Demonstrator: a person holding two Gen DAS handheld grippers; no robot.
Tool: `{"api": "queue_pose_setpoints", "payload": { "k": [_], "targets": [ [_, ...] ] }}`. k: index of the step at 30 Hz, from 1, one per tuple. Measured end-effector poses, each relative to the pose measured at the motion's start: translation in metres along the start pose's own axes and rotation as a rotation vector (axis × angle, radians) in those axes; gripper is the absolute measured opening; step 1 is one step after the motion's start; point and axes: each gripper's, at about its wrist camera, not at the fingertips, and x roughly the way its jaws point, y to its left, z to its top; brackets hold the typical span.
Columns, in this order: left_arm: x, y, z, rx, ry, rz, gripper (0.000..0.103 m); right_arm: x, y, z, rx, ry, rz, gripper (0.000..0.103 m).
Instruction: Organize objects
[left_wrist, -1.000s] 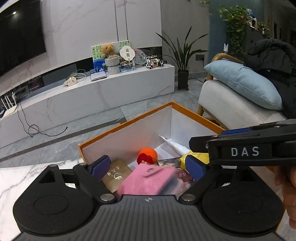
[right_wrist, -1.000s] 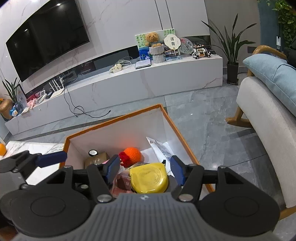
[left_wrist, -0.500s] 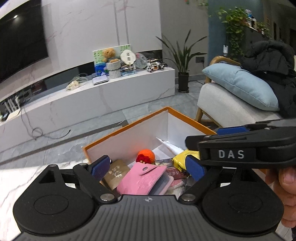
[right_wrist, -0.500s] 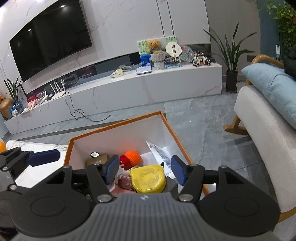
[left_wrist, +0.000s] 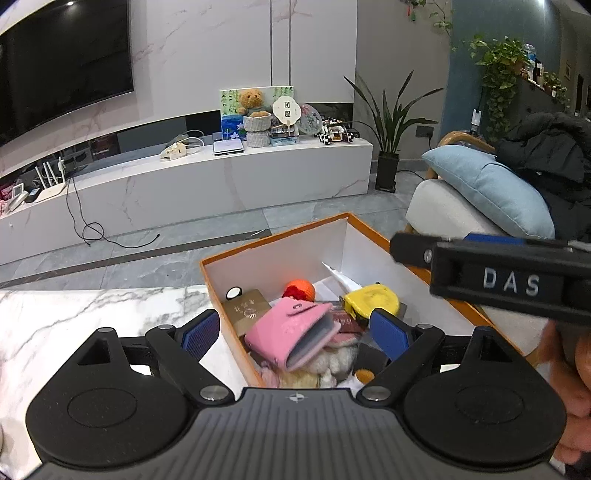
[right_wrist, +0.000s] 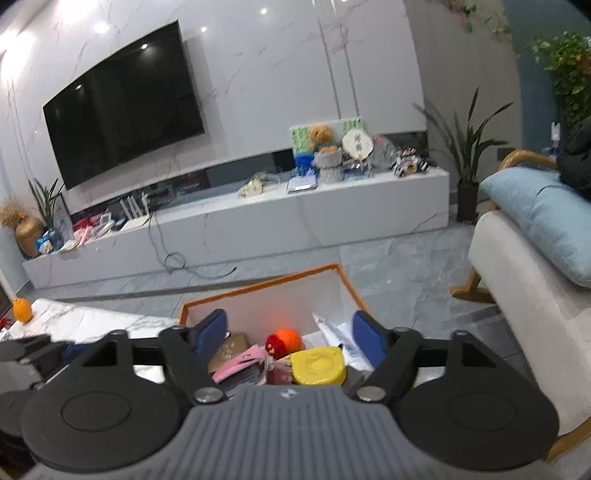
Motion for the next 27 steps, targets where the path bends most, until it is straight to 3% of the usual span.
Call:
{"api": "queue_pose_setpoints", "payload": {
  "k": [5, 12, 19, 27],
  "targets": [
    [-0.017, 0.002, -0.004, -0.044, -0.016, 0.067, 0.103, -0.020, 0.003, -0.003, -0.007, -0.073, -0.037, 0.086],
    [-0.030, 0.011, -0.015, -0.135, -0.017, 0.049, 0.103, -0.041, 0.008, -0.007, -0.046, -0.133, -0.086, 0.093],
    [-0.033, 0.011, -0.031, -0.156, -0.004, 0.050, 0.103, -0.062, 0.002, -0.023, -0.047, -0.137, -0.094, 0.098],
    [-0.031, 0.016, -0.044, -0.193, 0.008, 0.071, 0.103, -0.074, -0.006, -0.053, -0.059, -0.087, -0.197, 0.102]
  ]
}}
